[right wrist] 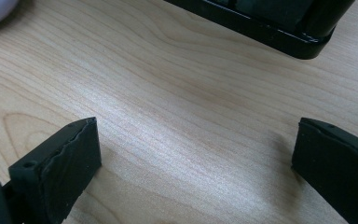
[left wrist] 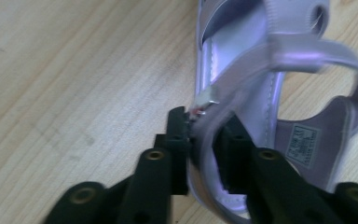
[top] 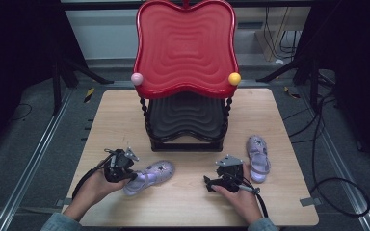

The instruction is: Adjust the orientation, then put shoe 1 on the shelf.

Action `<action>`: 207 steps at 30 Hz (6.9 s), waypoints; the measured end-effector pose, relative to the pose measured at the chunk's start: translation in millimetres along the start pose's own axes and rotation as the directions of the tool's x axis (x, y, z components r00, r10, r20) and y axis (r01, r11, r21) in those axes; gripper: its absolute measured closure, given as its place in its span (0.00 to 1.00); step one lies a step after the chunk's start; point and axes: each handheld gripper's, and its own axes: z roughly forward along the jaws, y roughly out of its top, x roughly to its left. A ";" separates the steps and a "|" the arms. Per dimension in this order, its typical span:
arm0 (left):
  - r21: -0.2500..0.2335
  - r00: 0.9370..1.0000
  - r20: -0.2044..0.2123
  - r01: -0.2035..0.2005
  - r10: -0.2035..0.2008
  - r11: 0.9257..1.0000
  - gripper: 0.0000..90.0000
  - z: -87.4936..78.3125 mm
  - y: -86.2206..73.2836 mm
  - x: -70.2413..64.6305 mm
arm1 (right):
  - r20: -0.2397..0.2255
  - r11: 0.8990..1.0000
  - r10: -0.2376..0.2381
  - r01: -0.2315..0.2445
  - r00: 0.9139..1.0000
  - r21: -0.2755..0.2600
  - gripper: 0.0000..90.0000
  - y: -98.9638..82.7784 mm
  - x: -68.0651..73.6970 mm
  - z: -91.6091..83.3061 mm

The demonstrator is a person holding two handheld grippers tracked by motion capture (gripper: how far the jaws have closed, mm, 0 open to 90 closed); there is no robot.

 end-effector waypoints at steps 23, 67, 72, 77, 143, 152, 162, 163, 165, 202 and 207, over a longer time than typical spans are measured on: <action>-0.077 0.993 0.013 -0.114 0.115 0.991 0.61 -36.7 -5.1 -43.4 | 0.001 1.000 0.000 0.000 1.000 0.000 0.01 -0.1 0.0 -0.1; 0.067 0.991 0.085 -0.107 0.101 0.992 0.96 5.1 4.9 -40.5 | 0.000 1.000 0.000 0.000 1.000 0.000 0.01 -0.2 0.0 -0.1; -0.004 0.985 0.168 -0.042 0.042 0.999 0.96 -6.3 4.2 -29.9 | 0.000 1.000 0.000 0.000 1.000 0.000 0.01 -0.2 0.0 -0.1; -0.050 0.978 0.208 -0.010 0.020 0.999 0.96 -12.1 3.9 -26.6 | 0.000 1.000 -0.001 0.001 1.000 0.000 0.01 -0.2 -0.1 -0.1; -0.534 0.966 0.235 0.221 -0.108 0.816 0.96 -56.1 104.5 -52.5 | 0.000 1.000 -0.004 0.004 1.000 -0.002 0.01 -0.2 -0.2 -0.1; -0.634 0.973 0.151 0.230 -0.174 0.739 0.96 -48.3 121.2 -55.7 | 0.001 1.000 -0.004 0.004 1.000 0.000 0.01 -0.1 -0.2 -0.2; -0.724 0.962 0.080 0.237 -0.262 0.647 0.96 -32.0 152.5 -49.5 | -0.001 1.000 -0.009 0.009 1.000 -0.001 0.02 -0.3 -0.6 -0.2; -0.724 0.962 0.080 0.237 -0.262 0.647 0.96 -32.0 152.5 -49.5 | -0.001 1.000 -0.009 0.009 1.000 -0.001 0.02 -0.3 -0.6 -0.2; -0.739 0.959 0.069 0.235 -0.275 0.632 0.96 -29.2 156.1 -48.1 | -0.002 1.000 -0.009 0.009 1.000 -0.002 0.02 -0.2 -0.6 -0.3; -0.777 0.904 -0.017 0.257 -0.427 0.575 0.96 -3.9 158.1 -27.8 | -0.005 1.000 -0.011 0.011 1.000 -0.002 0.02 -0.4 -0.8 -0.4; -0.783 0.897 -0.010 0.267 -0.441 0.561 0.96 -2.9 157.8 -28.1 | -0.006 1.000 -0.011 0.011 1.000 -0.002 0.02 -0.4 -0.9 -0.4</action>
